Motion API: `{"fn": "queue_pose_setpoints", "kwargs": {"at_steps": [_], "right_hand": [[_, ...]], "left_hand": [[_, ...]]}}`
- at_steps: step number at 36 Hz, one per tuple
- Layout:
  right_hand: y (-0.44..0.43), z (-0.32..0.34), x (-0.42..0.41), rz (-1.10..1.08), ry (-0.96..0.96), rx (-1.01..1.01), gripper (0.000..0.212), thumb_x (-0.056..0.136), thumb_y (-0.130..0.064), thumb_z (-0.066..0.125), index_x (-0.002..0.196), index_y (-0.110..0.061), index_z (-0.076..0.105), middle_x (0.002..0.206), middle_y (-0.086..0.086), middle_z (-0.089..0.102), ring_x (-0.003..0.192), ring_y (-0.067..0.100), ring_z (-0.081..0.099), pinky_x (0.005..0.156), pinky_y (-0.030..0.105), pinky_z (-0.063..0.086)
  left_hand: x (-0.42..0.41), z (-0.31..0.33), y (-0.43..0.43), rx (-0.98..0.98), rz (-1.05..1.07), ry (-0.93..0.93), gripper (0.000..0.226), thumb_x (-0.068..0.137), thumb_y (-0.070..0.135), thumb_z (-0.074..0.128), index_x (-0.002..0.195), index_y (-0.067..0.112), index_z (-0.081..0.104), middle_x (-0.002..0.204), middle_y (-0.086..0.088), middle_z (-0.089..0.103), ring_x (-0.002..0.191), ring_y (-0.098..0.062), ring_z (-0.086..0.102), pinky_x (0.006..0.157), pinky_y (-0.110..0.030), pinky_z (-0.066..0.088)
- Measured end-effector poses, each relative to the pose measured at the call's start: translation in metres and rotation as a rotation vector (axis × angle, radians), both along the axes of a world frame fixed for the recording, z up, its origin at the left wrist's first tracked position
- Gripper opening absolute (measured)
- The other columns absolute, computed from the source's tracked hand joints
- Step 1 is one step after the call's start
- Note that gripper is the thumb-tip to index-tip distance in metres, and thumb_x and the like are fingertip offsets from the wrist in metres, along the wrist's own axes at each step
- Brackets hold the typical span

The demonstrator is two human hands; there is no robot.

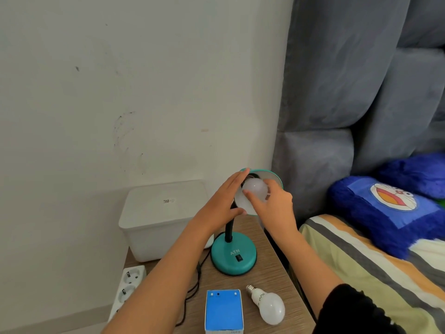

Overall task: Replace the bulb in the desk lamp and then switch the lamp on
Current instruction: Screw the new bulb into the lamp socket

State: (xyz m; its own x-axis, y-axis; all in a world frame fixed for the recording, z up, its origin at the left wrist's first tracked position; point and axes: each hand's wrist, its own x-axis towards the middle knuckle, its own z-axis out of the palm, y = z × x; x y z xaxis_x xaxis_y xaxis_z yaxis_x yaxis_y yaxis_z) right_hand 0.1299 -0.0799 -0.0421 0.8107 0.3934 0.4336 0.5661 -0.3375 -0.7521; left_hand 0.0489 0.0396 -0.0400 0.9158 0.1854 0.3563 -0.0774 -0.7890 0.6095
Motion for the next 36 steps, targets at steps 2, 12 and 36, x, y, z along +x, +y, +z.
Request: {"fn": "queue_pose_setpoints", "kwargs": {"at_steps": [2, 12, 36], "right_hand": [[0.001, 0.001, -0.001, -0.007, 0.085, 0.078, 0.049, 0.084, -0.043, 0.060, 0.127, -0.022, 0.047, 0.110, 0.013, 0.063, 0.099, 0.027, 0.061, 0.083, 0.036, 0.052], [0.002, -0.007, -0.001, 0.032, 0.085, 0.073, 0.060, 0.076, -0.031, 0.074, 0.127, -0.013, 0.050, 0.114, 0.008, 0.061, 0.090, 0.019, 0.062, 0.074, 0.023, 0.051], [-0.002, 0.012, 0.007, 0.003, -0.130, -0.254, 0.055, 0.085, -0.037, 0.061, 0.128, -0.013, 0.038, 0.130, 0.015, 0.049, 0.113, 0.034, 0.052, 0.087, 0.037, 0.044]], "left_hand": [[-0.001, -0.001, 0.000, 0.007, 0.002, -0.001, 0.095, 0.080, 0.007, 0.070, 0.147, 0.034, 0.009, 0.155, 0.009, 0.016, 0.140, -0.003, 0.018, 0.115, -0.022, 0.020], [0.001, 0.000, 0.000, -0.002, -0.006, -0.002, 0.093, 0.081, 0.007, 0.070, 0.148, 0.031, 0.010, 0.155, 0.008, 0.018, 0.140, -0.003, 0.018, 0.115, -0.021, 0.018], [0.002, 0.002, 0.000, 0.005, 0.012, 0.000, 0.093, 0.080, 0.007, 0.070, 0.148, 0.031, 0.010, 0.155, 0.009, 0.018, 0.132, 0.007, 0.017, 0.114, -0.020, 0.021]]}}
